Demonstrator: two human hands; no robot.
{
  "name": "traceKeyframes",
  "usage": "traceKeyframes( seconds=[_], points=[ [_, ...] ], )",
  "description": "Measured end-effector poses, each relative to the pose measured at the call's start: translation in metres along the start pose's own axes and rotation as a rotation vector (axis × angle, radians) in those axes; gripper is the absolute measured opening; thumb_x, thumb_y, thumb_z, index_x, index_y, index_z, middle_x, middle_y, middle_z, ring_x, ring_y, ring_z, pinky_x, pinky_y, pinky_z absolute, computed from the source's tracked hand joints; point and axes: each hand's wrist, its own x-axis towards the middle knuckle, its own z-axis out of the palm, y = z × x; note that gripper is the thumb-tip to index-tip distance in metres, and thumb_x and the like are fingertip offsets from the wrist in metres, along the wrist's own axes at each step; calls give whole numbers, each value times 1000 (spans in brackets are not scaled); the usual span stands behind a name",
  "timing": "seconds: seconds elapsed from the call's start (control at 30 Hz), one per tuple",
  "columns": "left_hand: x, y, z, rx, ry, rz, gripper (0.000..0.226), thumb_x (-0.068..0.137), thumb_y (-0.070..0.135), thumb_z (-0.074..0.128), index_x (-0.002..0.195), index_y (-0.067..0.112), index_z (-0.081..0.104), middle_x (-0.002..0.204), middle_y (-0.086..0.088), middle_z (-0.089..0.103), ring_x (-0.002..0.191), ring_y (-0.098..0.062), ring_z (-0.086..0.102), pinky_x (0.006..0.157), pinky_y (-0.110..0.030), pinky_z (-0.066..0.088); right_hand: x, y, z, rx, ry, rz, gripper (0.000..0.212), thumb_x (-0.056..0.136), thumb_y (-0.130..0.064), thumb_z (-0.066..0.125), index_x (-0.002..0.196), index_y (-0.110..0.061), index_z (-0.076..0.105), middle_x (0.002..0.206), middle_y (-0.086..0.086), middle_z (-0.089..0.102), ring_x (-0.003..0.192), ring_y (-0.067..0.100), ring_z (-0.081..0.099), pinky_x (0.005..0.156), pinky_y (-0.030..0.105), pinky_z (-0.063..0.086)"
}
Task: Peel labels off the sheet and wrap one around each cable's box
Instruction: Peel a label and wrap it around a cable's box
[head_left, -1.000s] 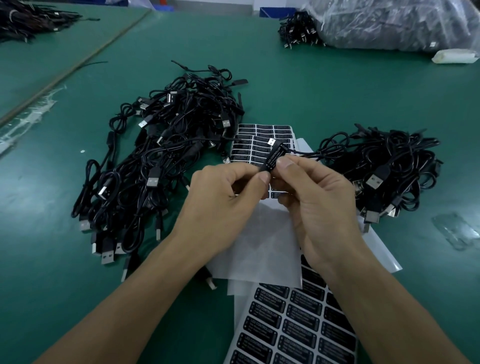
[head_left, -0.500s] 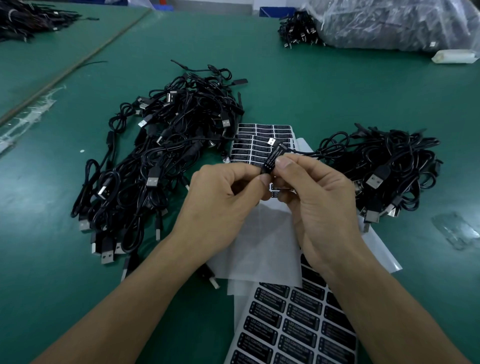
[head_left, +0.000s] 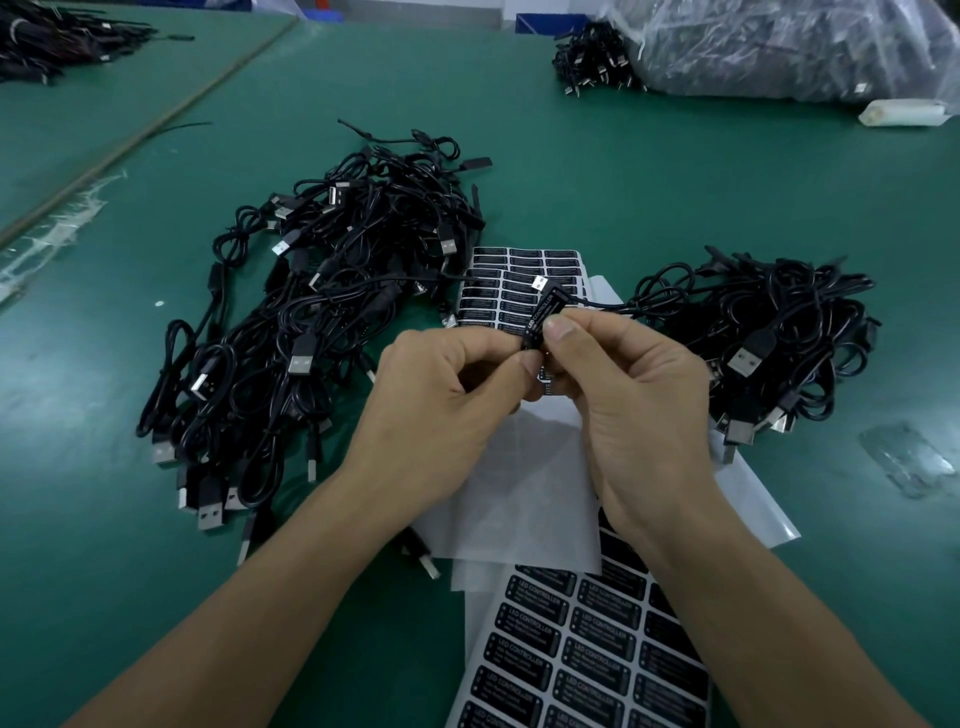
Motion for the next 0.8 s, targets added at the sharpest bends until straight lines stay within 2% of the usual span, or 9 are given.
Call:
traceKeyframes(
  seconds=[0.17, 0.27, 0.4, 0.57, 0.8],
  points=[
    [-1, 2, 0, -46, -9, -12, 18, 91, 29, 65, 82, 20, 78, 69, -10, 71, 68, -38, 65, 61, -55, 53, -1, 0, 0, -29, -1, -43, 7, 90, -1, 68, 89, -4, 75, 74, 5, 72, 67, 18, 67, 69, 30, 58],
    [0, 3, 1, -107, 7, -32, 24, 93, 32, 62, 86, 17, 79, 73, -2, 75, 70, -29, 70, 67, -46, 60, -2, -1, 1, -67, -8, -84, 9, 90, -1, 68, 87, -5, 75, 75, 5, 74, 68, 17, 69, 67, 25, 57],
    [1, 2, 1, -116, 24, -28, 23, 93, 30, 62, 84, 19, 79, 72, 1, 75, 67, -20, 70, 65, -36, 60, -3, -3, 2, -100, -13, -137, 12, 90, 1, 68, 85, -8, 75, 74, 1, 74, 67, 11, 68, 65, 20, 55],
    [1, 2, 1, -135, 26, -35, 19, 91, 27, 64, 84, 20, 80, 72, -1, 75, 69, -29, 69, 68, -47, 59, -5, -6, 3, -136, -33, -202, 18, 90, 3, 68, 83, -13, 74, 71, -5, 73, 64, 3, 67, 62, 14, 54],
    [2, 1, 2, -159, 9, -47, 15, 90, 24, 64, 88, 19, 79, 75, -1, 75, 72, -28, 70, 68, -40, 58, -6, -8, 3, -184, -23, -253, 22, 89, 2, 69, 82, -18, 73, 69, -12, 73, 63, 0, 68, 61, 11, 53]
  ],
)
